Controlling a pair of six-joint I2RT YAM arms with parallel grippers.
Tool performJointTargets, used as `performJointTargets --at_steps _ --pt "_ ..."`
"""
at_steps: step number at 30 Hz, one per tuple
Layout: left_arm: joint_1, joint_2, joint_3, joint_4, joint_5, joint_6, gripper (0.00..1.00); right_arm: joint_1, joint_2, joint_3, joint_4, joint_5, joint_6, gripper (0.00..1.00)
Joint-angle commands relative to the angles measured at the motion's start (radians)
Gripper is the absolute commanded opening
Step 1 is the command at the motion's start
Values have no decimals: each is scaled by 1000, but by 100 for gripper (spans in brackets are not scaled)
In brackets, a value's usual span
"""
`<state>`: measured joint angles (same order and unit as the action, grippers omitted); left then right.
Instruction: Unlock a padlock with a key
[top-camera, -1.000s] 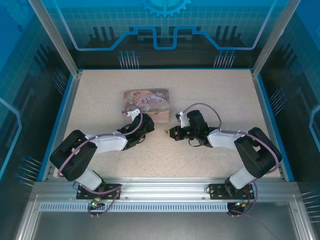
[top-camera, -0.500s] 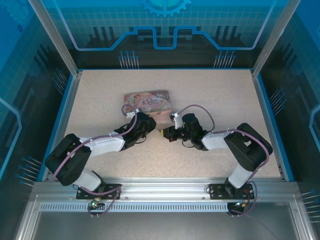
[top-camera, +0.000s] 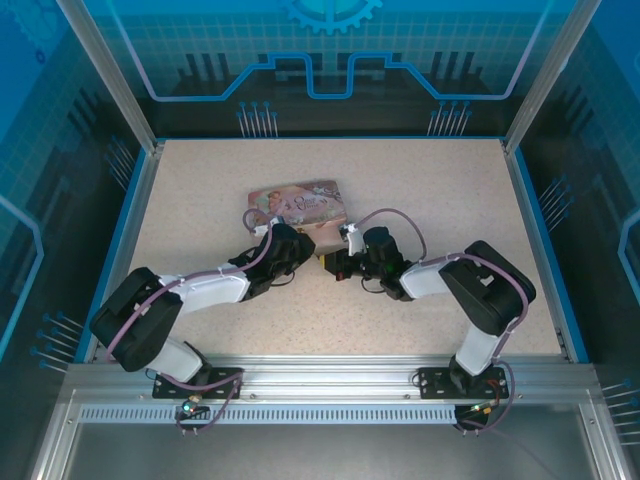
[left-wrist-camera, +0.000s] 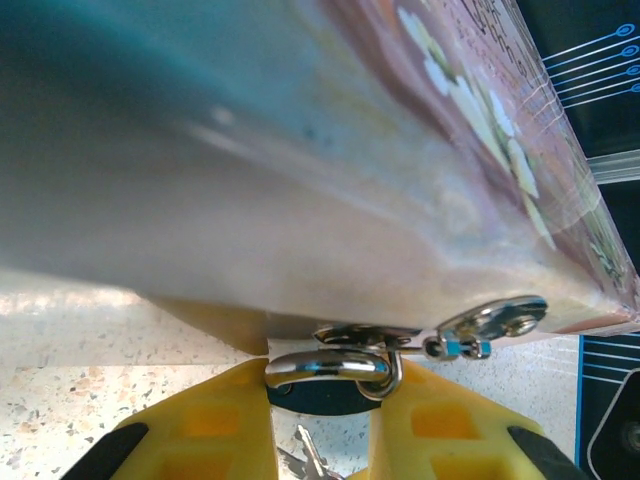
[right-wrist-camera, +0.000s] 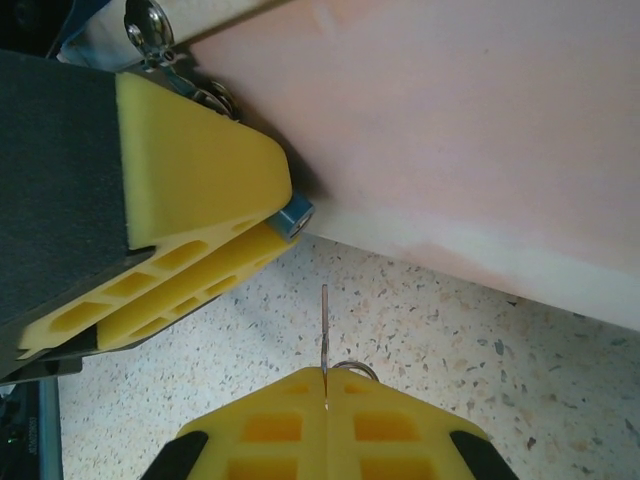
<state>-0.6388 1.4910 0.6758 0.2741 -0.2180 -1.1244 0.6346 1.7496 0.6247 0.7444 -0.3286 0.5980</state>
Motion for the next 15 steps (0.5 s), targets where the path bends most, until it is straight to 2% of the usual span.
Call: performJointTargets --at_steps 1,15 --pt "0 -40 45 51 20 -6 0 -6 27 19 88 -5 -3 0" --pt "1 -41 47 58 31 -11 0 -23 43 -8 193 -18 29 0"
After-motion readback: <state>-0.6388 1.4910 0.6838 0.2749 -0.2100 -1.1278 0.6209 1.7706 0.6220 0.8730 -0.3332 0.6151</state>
